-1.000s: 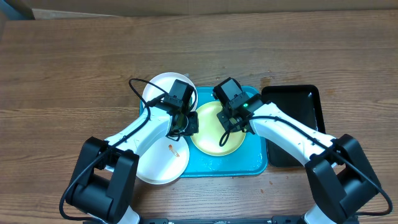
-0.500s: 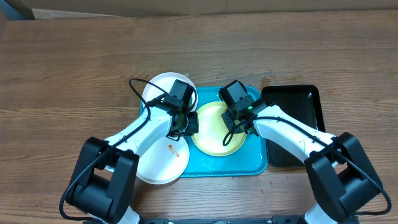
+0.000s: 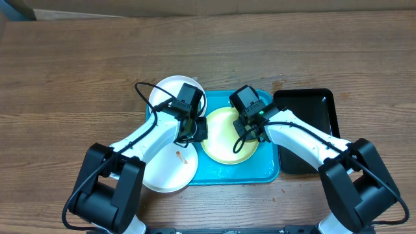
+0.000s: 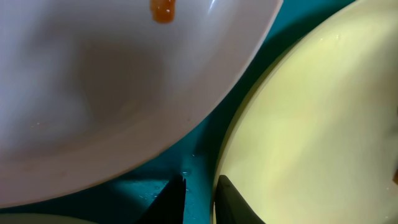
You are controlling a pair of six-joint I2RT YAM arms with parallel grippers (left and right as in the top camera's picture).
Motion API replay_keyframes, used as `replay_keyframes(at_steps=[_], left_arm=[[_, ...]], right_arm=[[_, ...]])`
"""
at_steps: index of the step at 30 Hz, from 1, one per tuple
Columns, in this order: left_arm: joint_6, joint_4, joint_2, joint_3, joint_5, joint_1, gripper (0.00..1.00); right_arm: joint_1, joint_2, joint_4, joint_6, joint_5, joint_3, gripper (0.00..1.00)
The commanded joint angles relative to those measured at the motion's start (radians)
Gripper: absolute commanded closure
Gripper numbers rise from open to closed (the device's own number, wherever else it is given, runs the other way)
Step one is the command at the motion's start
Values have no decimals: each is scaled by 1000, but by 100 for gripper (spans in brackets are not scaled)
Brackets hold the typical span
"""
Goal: Clean dirty plates on tray and stack at the side
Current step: 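Wipe the yellow plate surface with the sponge in the right gripper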
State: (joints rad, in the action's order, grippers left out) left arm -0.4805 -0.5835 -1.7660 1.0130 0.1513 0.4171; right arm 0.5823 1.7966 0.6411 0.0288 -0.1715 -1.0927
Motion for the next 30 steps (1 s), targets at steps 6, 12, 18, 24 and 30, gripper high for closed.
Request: replay_keyframes(at_steps=[6,12,18,24,30], left_arm=[[-13,-3,-11,3,2,-4,95],[-14,-3,-11,3,3,-4,95],[-14,-3,-11,3,3,-4,96],[-14,-2,-11,3,3,-4,95],[-13,-3,-11,3,2,-4,94]], right_arm=[[-11,1,-21,9,-1,30,96],[-32,1,-69,8,201,61,96],[-35,1,-68,6,257,61,96],[-35,9,-81,-15,380,61,96],[-35,12,-74,-53,448,47,96]])
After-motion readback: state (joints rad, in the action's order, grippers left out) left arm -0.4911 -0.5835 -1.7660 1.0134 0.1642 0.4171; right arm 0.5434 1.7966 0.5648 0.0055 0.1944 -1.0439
